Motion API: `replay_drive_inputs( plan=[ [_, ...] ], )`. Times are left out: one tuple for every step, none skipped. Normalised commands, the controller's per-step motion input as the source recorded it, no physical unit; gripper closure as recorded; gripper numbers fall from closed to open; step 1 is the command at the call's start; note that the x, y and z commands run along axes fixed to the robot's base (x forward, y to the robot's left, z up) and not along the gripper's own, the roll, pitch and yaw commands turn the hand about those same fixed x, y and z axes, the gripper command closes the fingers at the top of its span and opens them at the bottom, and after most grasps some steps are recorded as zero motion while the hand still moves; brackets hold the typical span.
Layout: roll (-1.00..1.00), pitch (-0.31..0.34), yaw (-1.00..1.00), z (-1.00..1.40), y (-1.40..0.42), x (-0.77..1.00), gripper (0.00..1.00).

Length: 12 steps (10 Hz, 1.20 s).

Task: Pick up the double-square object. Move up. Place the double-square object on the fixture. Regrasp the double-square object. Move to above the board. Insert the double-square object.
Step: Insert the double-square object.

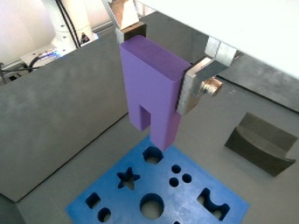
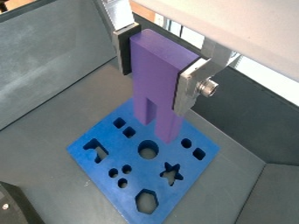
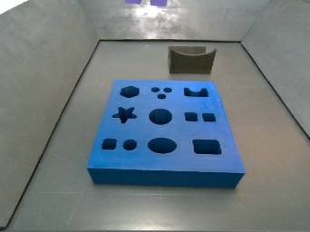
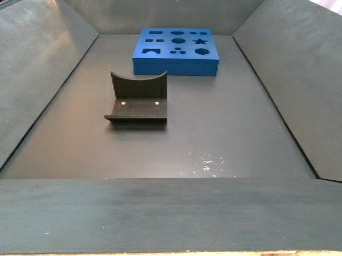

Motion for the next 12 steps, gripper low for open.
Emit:
replay_drive_inputs(
  plan=[
    [0.00, -0.003, -0.02, -0.22, 0.00, 0.21, 1.00],
    [-0.02, 0.000, 0.00, -0.24, 0.00, 0.45, 1.00],
    [-0.03, 0.000, 0.00, -0.25, 0.00, 0.54, 1.00],
    [-0.04, -0.060, 0.00, -0.27, 0.00, 0.55, 1.00],
    [-0.04, -0.086, 0.00, -0.27, 0.00, 0.55, 1.00],
    [-0.03, -0.103, 0.00, -0.28, 0.00, 0.51, 1.00],
    [-0.05, -0.200, 0.00, -0.29, 0.00, 0.44, 1.00],
    [-0.04, -0.257, 0.00, -0.33, 0.00, 0.42, 1.00],
    [-0.03, -0.237, 0.00, -0.34, 0.00, 0.48, 1.00],
    [0.00, -0.211, 0.00, -0.38, -0.01, 0.53, 1.00],
    [0.00, -0.191, 0.00, -0.43, -0.05, 0.50, 1.00],
    [0.08, -0.146, 0.00, -0.48, -0.15, 0.43, 1.00]
  ],
)
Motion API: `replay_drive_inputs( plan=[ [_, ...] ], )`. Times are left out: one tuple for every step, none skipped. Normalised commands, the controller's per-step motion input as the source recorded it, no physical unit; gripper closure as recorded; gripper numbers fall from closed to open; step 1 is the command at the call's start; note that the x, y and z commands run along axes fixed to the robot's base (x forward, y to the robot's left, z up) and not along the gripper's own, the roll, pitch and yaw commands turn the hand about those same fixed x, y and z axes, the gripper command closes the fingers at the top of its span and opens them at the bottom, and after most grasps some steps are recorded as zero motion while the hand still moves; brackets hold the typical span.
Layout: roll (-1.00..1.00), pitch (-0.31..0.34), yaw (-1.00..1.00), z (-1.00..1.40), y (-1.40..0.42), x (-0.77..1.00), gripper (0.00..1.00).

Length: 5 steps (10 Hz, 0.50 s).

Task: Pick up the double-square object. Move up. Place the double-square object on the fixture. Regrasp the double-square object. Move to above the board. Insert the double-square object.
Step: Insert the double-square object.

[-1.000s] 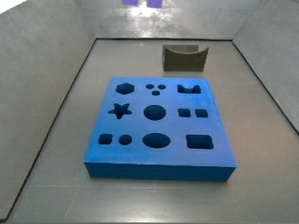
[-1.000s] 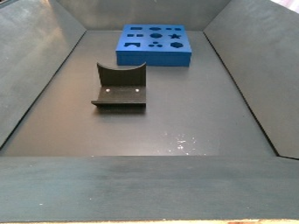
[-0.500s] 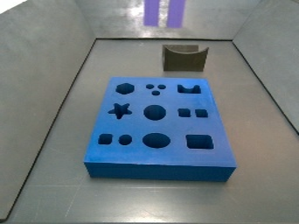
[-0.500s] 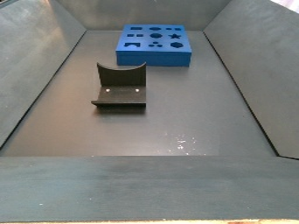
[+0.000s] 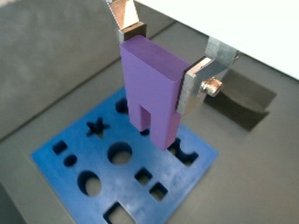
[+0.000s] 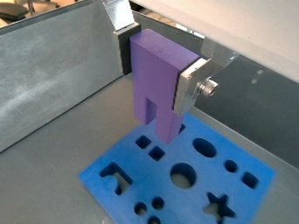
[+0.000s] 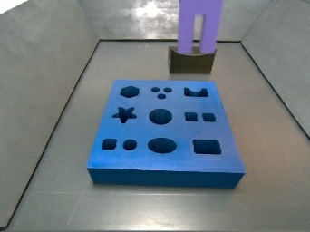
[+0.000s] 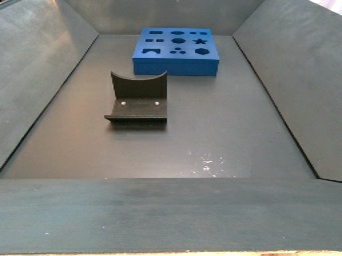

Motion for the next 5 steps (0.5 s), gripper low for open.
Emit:
replay_drive_inputs(
  plan=[
    [0.24, -0.006, 0.00, -0.54, -0.28, 0.44, 1.00],
    [0.21, 0.000, 0.00, -0.53, -0.27, 0.44, 1.00],
    [0.18, -0.006, 0.00, -0.52, -0.21, 0.45, 1.00],
    [0.17, 0.000, 0.00, -0.52, -0.15, 0.47, 1.00],
    [0.13, 0.000, 0.00, -0.49, -0.07, 0.50, 1.00]
  ],
)
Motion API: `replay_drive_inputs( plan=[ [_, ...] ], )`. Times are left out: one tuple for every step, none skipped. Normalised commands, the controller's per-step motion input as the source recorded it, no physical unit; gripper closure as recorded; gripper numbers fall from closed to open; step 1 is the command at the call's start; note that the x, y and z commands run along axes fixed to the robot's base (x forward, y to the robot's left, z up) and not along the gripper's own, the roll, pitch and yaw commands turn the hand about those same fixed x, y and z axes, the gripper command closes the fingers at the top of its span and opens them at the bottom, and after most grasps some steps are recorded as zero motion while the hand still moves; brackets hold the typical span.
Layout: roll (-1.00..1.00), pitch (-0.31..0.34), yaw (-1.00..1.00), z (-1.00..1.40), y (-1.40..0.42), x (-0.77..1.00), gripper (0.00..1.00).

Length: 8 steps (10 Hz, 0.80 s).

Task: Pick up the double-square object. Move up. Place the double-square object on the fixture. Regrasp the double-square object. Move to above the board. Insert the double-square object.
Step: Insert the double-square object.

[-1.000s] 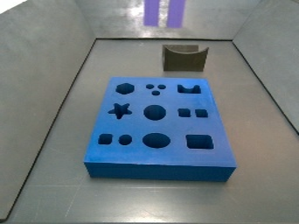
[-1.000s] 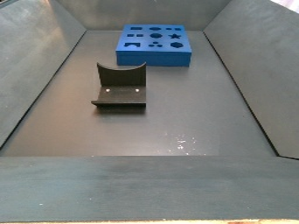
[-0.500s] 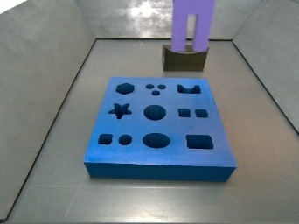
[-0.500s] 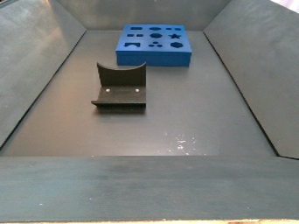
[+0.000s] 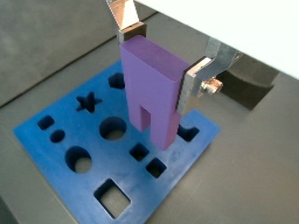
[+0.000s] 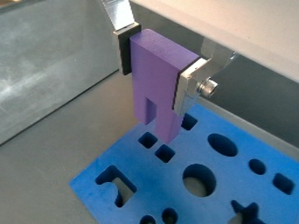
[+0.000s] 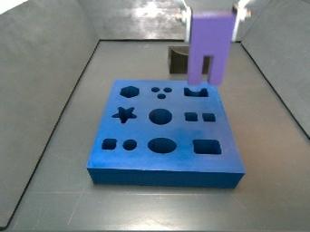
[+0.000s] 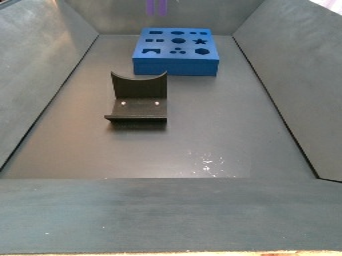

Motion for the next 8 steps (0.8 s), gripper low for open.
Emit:
replay_drive_inputs(
  plan=[
    [0.08, 0.000, 0.05, -0.43, -0.02, 0.54, 1.00],
    [0.11, 0.054, 0.04, -0.44, -0.02, 0.50, 1.00],
    [0.12, 0.023, 0.10, -0.49, -0.06, 0.43, 1.00],
    [0.08, 0.000, 0.17, -0.55, -0.09, 0.36, 1.00],
    [0.05, -0.026, 0.31, -0.56, -0.15, 0.25, 1.00],
    [0.06, -0.057, 0.39, -0.45, -0.19, 0.03, 1.00],
    [0.00, 0.023, 0.00, 0.00, 0.00, -0.02, 1.00],
    [0.04, 0.000, 0.15, -0.25, 0.00, -0.29, 1.00]
  ],
)
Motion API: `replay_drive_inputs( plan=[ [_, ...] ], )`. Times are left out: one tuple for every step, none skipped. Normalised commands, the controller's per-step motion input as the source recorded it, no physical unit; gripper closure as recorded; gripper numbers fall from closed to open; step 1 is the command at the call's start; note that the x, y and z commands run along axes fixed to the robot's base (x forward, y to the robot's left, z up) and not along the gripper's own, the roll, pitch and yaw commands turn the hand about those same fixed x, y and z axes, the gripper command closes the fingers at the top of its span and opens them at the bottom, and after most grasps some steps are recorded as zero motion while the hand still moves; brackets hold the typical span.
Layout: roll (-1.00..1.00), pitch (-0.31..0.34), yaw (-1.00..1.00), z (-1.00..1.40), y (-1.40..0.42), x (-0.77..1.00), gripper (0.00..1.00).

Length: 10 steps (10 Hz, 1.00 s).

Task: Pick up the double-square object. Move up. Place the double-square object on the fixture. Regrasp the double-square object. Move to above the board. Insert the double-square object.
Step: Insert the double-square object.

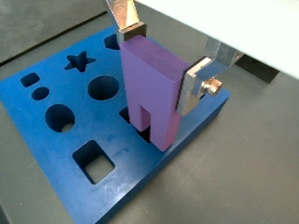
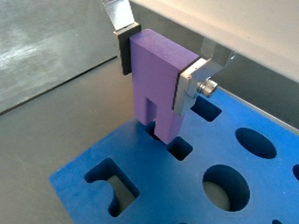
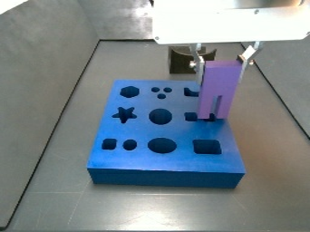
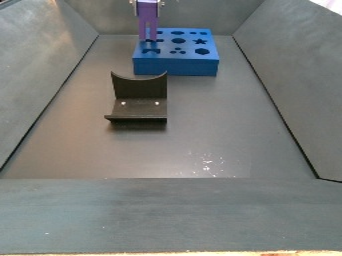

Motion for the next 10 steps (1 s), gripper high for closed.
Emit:
replay_drive_inputs(
  plan=[
    [0.10, 0.094, 0.21, -0.35, -0.09, -0.33, 1.00],
    [0.00, 0.000, 0.00, -0.03, 0.00, 0.00, 1.00],
    [0.00, 0.000, 0.00, -0.04, 0.00, 0.00, 1.00],
    [0.00, 0.117, 0.01, -0.17, 0.09, 0.08, 1.00],
    [0.01, 0.054, 0.00, -0.24, 0.15, 0.03, 1.00],
    [0.00, 0.049, 0.00, -0.09, 0.08, 0.00, 1.00],
    [0.00, 0.000, 0.00, 0.00, 0.00, -0.02, 1.00],
    [0.04, 0.006, 0.00, -0.18, -0.01, -0.24, 1.00],
    [0.06, 0.026, -0.08, -0.26, -0.09, -0.25, 1.00],
    [0.07, 0.006, -0.13, -0.29, -0.11, -0.24, 1.00]
  ],
)
